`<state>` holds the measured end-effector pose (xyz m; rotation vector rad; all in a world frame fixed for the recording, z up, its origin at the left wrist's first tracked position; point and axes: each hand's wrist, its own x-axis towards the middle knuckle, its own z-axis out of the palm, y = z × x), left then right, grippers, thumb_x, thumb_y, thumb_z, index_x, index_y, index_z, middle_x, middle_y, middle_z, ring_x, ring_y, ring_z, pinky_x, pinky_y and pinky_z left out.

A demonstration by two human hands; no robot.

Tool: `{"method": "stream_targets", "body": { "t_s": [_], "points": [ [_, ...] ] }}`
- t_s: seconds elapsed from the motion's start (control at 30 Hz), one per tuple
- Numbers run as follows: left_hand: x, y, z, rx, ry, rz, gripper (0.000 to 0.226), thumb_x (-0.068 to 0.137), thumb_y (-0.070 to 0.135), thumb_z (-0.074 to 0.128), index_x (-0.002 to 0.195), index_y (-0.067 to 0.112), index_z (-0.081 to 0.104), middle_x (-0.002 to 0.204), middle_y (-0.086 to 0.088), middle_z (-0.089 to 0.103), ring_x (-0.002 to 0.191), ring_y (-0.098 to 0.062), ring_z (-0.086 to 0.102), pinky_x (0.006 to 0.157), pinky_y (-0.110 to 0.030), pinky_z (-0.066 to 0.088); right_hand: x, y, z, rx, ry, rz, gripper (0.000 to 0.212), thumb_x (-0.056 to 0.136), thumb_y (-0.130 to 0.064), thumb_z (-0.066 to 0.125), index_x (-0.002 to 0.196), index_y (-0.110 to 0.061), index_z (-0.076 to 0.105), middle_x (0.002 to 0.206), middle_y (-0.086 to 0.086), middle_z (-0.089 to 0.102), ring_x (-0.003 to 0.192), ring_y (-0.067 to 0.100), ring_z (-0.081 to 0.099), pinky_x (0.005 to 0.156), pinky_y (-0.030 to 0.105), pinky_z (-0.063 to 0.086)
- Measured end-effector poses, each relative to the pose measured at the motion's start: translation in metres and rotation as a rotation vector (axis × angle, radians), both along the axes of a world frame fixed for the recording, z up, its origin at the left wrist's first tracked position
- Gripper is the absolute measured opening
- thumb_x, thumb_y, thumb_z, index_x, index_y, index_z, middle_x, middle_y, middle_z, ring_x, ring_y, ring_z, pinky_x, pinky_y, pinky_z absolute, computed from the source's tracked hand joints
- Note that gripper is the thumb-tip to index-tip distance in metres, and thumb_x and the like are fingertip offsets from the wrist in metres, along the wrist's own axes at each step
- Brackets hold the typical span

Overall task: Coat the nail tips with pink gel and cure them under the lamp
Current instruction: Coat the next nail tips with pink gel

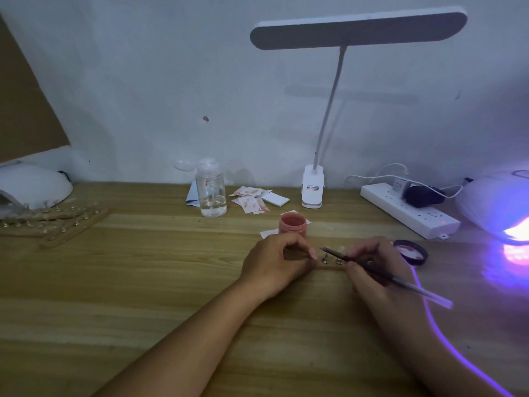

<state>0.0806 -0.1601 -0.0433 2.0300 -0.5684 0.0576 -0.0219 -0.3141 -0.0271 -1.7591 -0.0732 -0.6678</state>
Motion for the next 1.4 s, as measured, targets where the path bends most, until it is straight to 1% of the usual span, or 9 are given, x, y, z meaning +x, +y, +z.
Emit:
{"method": "stream_targets", "body": {
  "t_s": [0.1,0.23,0.37,0.53,0.7,0.93,1.03,1.3,1.4],
  "points": [
    [-0.0003,0.0004,-0.0004,0.001,-0.006,-0.003,0.009,0.077,0.033,0.079,0.076,0.038,0.072,0.077,0.025,0.066,0.073,0.004,0.055,0.070,-0.025,0.042,0.0009,-0.0002,0.0002,0.045,0.012,0.022,0.026,0.079,0.012,0.064,0.078,-0.014,0.060,0.073,0.003,0.068,0.062,0.004,0.058,0.056,0.015,0.042],
    [0.0005,0.0007,-0.0014,-0.016,-0.002,-0.009,0.010,0.076,0.034,0.081,0.076,0.038,0.072,0.078,0.024,0.068,0.073,0.006,0.057,0.073,-0.026,0.047,-0.0001,0.0001,0.0005,0.169,0.023,0.048,0.023,0.081,0.014,0.059,0.077,-0.009,0.059,0.062,-0.002,0.063,0.055,0.003,0.050,0.050,0.013,0.037],
    [0.0004,0.0002,-0.0016,-0.019,0.000,-0.014,0.012,0.075,0.034,0.081,0.074,0.040,0.071,0.075,0.024,0.067,0.070,0.006,0.056,0.072,-0.027,0.047,-0.0006,-0.0004,0.0008,0.180,0.031,0.057,0.022,0.081,0.014,0.057,0.076,-0.007,0.057,0.056,-0.008,0.057,0.053,0.002,0.047,0.050,0.011,0.035],
    [0.0001,-0.0003,-0.0007,-0.031,0.009,-0.018,0.011,0.076,0.028,0.081,0.075,0.034,0.072,0.071,0.023,0.066,0.066,0.007,0.055,0.069,-0.025,0.043,-0.0005,-0.0004,0.0006,0.189,0.022,0.049,0.029,0.081,0.014,0.057,0.073,-0.014,0.058,0.057,-0.005,0.055,0.055,0.007,0.045,0.050,0.015,0.034],
    [-0.0003,0.0002,-0.0010,-0.032,0.002,-0.027,0.015,0.078,0.023,0.079,0.072,0.033,0.070,0.063,0.026,0.061,0.058,0.010,0.051,0.065,-0.023,0.037,-0.0008,0.0011,0.0026,0.141,0.004,0.046,0.026,0.081,0.016,0.056,0.076,-0.009,0.057,0.059,-0.004,0.057,0.056,0.005,0.047,0.052,0.015,0.035],
    [-0.0005,0.0004,-0.0010,-0.060,0.016,-0.036,0.012,0.076,0.026,0.080,0.073,0.033,0.071,0.073,0.022,0.067,0.065,0.006,0.056,0.069,-0.027,0.043,-0.0008,0.0022,0.0042,0.129,0.034,0.048,0.019,0.081,0.013,0.063,0.079,-0.005,0.060,0.067,0.003,0.066,0.057,0.003,0.054,0.053,0.013,0.042],
    [-0.0003,0.0005,0.0003,-0.041,0.025,-0.033,0.010,0.076,0.028,0.081,0.075,0.033,0.072,0.082,0.017,0.072,0.076,-0.002,0.062,0.080,-0.036,0.052,0.0000,0.0019,0.0039,0.176,0.048,0.051,0.015,0.084,0.011,0.062,0.080,-0.004,0.060,0.065,0.004,0.068,0.055,0.000,0.057,0.050,0.013,0.043],
    [-0.0005,0.0003,0.0002,-0.036,0.025,-0.035,0.011,0.076,0.029,0.081,0.074,0.035,0.071,0.076,0.020,0.068,0.070,-0.001,0.057,0.077,-0.032,0.048,0.0013,0.0008,0.0019,0.133,0.051,0.042,0.012,0.087,0.004,0.062,0.080,-0.005,0.059,0.069,0.008,0.071,0.053,0.000,0.057,0.049,0.013,0.045],
    [-0.0010,0.0001,0.0012,-0.033,0.027,-0.036,0.014,0.076,0.027,0.081,0.073,0.035,0.070,0.076,0.020,0.069,0.071,-0.002,0.058,0.079,-0.035,0.050,0.0019,0.0006,0.0014,0.122,0.052,0.048,0.013,0.088,0.003,0.062,0.080,-0.007,0.059,0.069,0.007,0.071,0.054,-0.001,0.057,0.048,0.012,0.044]
  ]
}}
